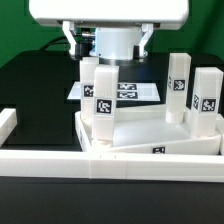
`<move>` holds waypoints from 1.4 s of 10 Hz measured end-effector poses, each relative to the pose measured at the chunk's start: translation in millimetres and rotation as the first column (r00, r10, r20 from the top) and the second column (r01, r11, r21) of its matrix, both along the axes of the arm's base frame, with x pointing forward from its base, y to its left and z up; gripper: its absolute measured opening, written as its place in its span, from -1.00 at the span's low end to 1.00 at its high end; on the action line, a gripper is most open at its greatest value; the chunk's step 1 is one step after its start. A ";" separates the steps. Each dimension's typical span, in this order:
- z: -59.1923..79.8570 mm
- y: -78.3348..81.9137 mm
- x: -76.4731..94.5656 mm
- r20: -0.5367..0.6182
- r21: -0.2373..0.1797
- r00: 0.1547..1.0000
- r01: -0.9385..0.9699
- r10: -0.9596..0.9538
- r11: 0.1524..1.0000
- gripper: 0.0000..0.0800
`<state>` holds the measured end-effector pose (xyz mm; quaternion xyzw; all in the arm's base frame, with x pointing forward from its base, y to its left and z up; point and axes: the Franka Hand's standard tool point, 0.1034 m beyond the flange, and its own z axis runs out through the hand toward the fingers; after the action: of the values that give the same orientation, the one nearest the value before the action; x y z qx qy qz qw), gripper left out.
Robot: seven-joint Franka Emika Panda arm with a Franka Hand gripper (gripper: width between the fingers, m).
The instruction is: Assemble desk
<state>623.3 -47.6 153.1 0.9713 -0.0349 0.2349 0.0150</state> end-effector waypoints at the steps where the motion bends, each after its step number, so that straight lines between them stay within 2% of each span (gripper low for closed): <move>1: 0.1 -0.2 0.2 0.001 -0.001 1.000 0.000 0.000 1.000 0.62; 2: -4.2 2.4 -2.3 -0.035 0.014 0.999 -0.004 0.004 1.000 0.62; 3: -11.8 5.9 -6.4 -0.128 0.050 0.992 -0.009 0.015 0.999 0.62; 5: -15.1 7.7 -4.7 -0.229 0.081 0.973 -0.014 0.032 0.997 0.62; 6: -18.4 9.3 -10.5 -0.325 0.103 0.944 -0.018 0.050 0.995 0.62; 8: -17.1 8.3 -6.7 -0.401 0.110 0.913 -0.036 0.077 0.993 0.62; 11: -17.9 7.8 -6.7 -0.400 0.108 0.913 -0.037 0.077 0.994 0.62; 12: -21.0 3.0 -7.3 -0.416 0.063 0.905 -0.071 0.090 0.996 0.62; 14: -24.4 2.2 -6.0 -0.410 0.046 0.906 -0.093 0.104 0.995 0.62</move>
Offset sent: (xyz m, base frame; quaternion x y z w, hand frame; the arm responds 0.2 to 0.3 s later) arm 0.0020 -0.0094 -0.0131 -0.0079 -0.1926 -0.0164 0.9811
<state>617.3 -45.4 128.7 0.9996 0.0150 0.0252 -0.0022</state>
